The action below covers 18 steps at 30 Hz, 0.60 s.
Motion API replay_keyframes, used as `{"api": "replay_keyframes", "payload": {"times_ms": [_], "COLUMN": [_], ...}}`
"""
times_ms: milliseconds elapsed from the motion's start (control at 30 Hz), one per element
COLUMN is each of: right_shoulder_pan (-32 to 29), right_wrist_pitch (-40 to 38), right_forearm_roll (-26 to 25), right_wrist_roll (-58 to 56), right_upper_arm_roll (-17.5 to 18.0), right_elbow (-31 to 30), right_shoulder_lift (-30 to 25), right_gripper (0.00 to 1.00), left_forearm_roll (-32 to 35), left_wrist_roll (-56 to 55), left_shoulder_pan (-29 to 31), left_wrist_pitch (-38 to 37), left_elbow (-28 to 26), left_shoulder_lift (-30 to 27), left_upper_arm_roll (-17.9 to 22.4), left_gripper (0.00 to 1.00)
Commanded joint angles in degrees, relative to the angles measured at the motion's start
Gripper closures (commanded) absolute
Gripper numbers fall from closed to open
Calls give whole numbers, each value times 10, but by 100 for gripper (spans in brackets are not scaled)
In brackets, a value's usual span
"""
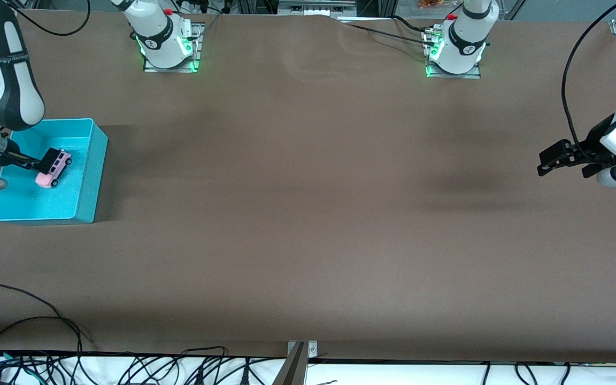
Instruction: Wind and store pink jeep toy
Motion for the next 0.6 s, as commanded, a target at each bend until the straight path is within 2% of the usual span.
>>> {"api": "replay_keyframes", "payload": {"times_ms": [0,234,500,567], "right_shoulder_pan": [-3,-3,30,34], "right_wrist_pitch": [6,15,25,28], "right_forearm_roll": [-8,-8,-8,-8], "right_wrist_roll": [4,4,1,4], "right_upper_arm_roll": [7,7,11,24], "right_elbow": [-61,-67,-65,-65], "right_shoulder_lift": [-39,-57,-112,-118], "right_gripper": [0,0,0,0], "left_forearm_roll": [-5,-5,-5,-5], "left_wrist_roll": [4,4,4,4], "left_shoulder_pan": [0,0,0,0], "left_wrist_pitch": [-2,-2,-2,-2], "left_elbow": [4,4,4,4], "left_shoulder_lift": [-1,-1,-1,-1], "left_upper_arm_roll": [1,1,1,1], "left_gripper": [0,0,0,0]}}
